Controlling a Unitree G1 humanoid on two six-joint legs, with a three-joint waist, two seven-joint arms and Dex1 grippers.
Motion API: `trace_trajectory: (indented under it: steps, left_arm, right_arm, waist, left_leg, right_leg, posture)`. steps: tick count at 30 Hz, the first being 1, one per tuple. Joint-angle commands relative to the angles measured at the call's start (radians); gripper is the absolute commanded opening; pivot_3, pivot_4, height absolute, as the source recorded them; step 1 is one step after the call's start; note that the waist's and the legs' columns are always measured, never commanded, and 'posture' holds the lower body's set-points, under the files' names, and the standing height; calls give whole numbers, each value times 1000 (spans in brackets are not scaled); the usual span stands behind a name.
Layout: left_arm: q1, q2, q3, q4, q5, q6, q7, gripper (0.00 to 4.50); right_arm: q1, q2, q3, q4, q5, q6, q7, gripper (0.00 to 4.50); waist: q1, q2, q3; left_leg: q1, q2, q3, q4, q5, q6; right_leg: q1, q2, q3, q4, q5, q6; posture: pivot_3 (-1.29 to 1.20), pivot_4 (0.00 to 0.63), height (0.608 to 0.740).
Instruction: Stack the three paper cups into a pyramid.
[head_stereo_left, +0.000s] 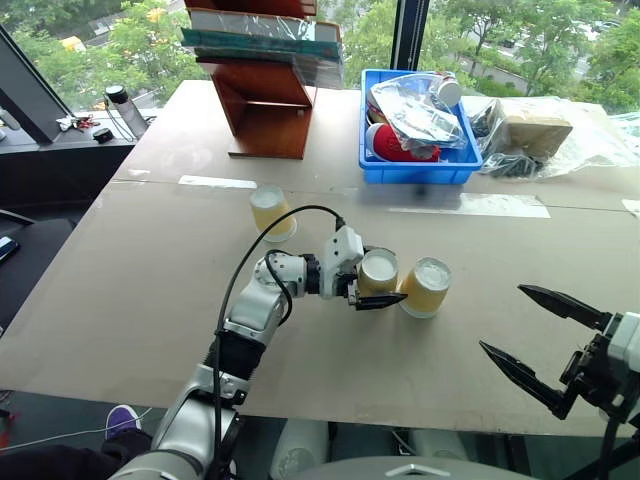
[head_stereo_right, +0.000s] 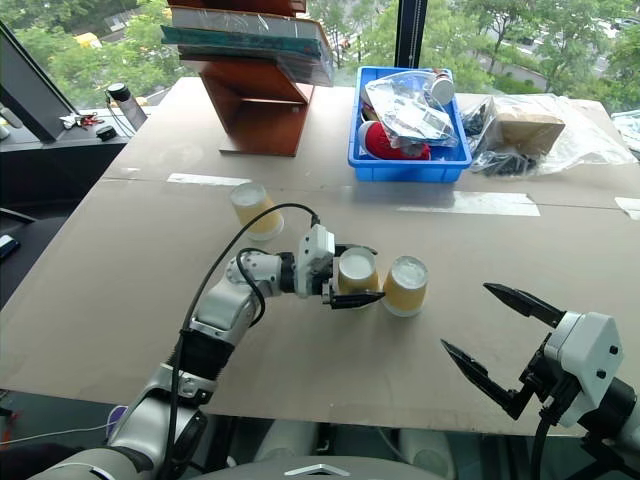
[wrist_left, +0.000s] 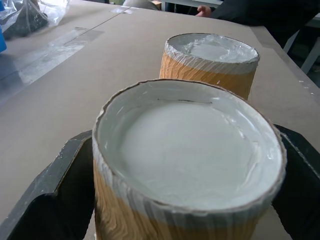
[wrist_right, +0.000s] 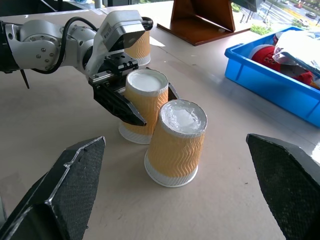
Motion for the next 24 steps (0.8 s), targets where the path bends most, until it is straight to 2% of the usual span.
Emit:
trace_trajectory:
  steps: [1, 9, 15, 18, 20, 24]
  left_arm:
    - [-15, 9, 2, -16, -6, -18, -21, 4483]
    - [7, 99, 34, -47, -31, -2, -78, 4483]
    - [14, 112, 33, -62, -36, 5, -74, 4483]
    - [8, 107, 28, -69, -34, 13, -69, 3674]
    - [7, 106, 24, -70, -31, 13, -71, 2879]
    - [4, 102, 19, -67, -27, 11, -72, 2655]
  right_arm:
    - [2, -2, -14, -40, 5, -1, -9, 4500]
    - [-2, 1, 3, -51, 0, 10, -25, 4500]
    - [-23, -4, 22, -40, -4, 14, -29, 4500]
    - [-23, -4, 21, -35, -5, 11, -23, 4500]
    - [-22, -3, 20, -35, -5, 10, -20, 4500]
    - [-17, -1, 15, -36, -6, 9, -18, 4500]
  waist:
    - [0, 0, 0]
    - [-1, 0, 0]
    - [1, 0, 0]
    - [0, 0, 0]
    - [0, 0, 0]
    - [0, 0, 0]
  left_leg:
    - [0, 0, 0, 0, 0, 0]
    - [0, 1, 0, 0, 0, 0]
    - [0, 1, 0, 0, 0, 0]
    - [0, 1, 0, 0, 0, 0]
    - [0, 1, 0, 0, 0, 0]
    - [0, 1, 0, 0, 0, 0]
  right_leg:
    - [0, 0, 0, 0, 0, 0]
    - [0, 0, 0, 0, 0, 0]
    - [0, 0, 0, 0, 0, 0]
    - [0, 0, 0, 0, 0, 0]
    - [0, 0, 0, 0, 0, 0]
    - [0, 0, 0, 0, 0, 0]
  posture:
    - [0, 150, 740]
    - [0, 150, 740]
    - [0, 150, 740]
    - [0, 150, 740]
    - [0, 150, 740]
    - [0, 150, 740]
